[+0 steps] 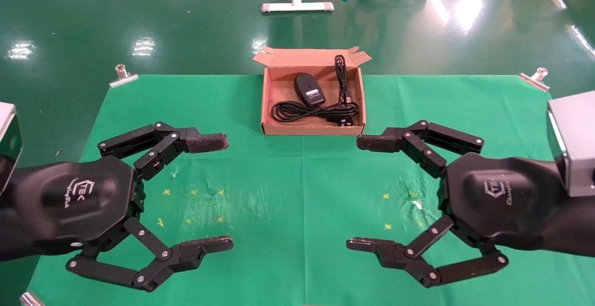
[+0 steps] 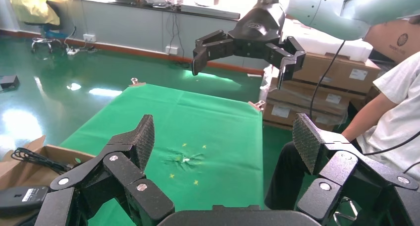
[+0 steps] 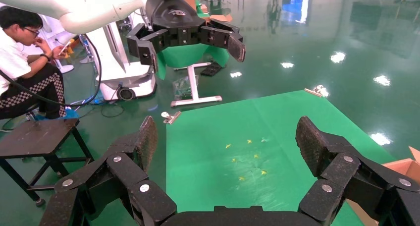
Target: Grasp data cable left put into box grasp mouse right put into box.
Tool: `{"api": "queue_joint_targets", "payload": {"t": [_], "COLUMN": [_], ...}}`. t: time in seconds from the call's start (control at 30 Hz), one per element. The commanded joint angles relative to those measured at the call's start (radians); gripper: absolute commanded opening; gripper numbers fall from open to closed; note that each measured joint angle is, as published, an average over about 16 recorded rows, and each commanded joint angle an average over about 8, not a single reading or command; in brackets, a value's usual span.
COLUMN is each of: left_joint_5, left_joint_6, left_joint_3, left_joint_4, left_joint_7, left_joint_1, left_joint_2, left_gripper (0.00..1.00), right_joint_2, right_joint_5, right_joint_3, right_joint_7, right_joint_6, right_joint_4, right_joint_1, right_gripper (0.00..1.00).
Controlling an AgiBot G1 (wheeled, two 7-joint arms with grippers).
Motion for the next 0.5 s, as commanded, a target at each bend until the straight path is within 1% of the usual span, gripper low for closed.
{"api": "queue_joint_targets", "payload": {"t": [0.03, 0.5], "left_joint_5": [0.006, 0.025], "left_joint_6": [-0.004, -0.015], "left_joint_3": [0.005, 0.018], "left_joint_4": [0.001, 0.004], "left_joint_7": [-0.002, -0.008], "left_joint_1": [-0.004, -0.014], "left_joint_2": [0.001, 0.006], "left_gripper": [1.0, 1.0], "right_joint_2": [0.0, 0.0], "right_joint_5": [0.0, -0.001], "right_joint_3": [0.0, 0.0], "right_joint_7": [0.0, 0.0], "right_joint_6": [0.0, 0.001], "right_joint_4": [0.0, 0.0], "right_joint_1": [0.0, 0.001], "right_gripper": [1.0, 1.0]}}
